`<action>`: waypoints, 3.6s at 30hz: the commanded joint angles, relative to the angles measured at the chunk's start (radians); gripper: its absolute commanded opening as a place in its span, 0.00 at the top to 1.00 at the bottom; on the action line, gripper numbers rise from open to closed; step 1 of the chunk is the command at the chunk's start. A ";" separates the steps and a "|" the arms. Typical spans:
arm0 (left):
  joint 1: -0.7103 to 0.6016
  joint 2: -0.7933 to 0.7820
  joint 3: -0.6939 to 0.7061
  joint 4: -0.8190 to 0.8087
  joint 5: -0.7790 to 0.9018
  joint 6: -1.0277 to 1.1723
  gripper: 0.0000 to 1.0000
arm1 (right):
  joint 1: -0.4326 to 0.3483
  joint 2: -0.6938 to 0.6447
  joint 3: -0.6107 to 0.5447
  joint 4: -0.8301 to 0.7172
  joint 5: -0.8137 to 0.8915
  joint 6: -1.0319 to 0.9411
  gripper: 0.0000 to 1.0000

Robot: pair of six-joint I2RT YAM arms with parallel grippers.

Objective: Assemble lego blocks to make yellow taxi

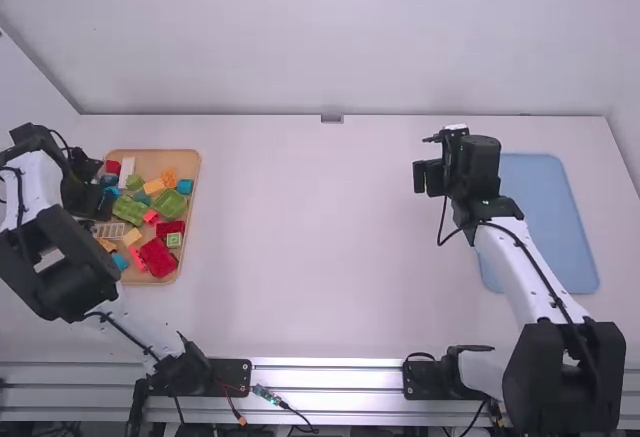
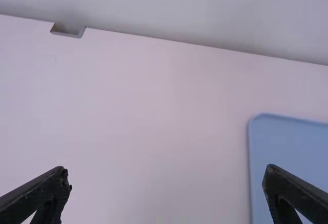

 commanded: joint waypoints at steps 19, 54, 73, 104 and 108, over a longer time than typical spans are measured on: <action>0.161 0.044 -0.064 -0.029 0.273 0.363 0.01 | 0.002 0.002 0.027 0.016 0.005 0.039 0.01; 0.160 0.182 -0.064 0.028 0.198 0.352 0.21 | 0.002 0.002 0.026 -0.008 0.005 0.039 0.01; 0.161 0.184 -0.143 0.132 0.217 0.360 0.18 | 0.002 0.002 0.026 -0.011 0.005 0.039 0.01; 0.161 0.186 -0.205 0.198 0.194 0.358 0.22 | 0.002 0.002 0.026 -0.020 0.005 0.038 0.01; 0.161 0.186 -0.205 0.196 0.190 0.359 0.28 | 0.002 0.002 0.026 -0.023 0.005 0.039 0.01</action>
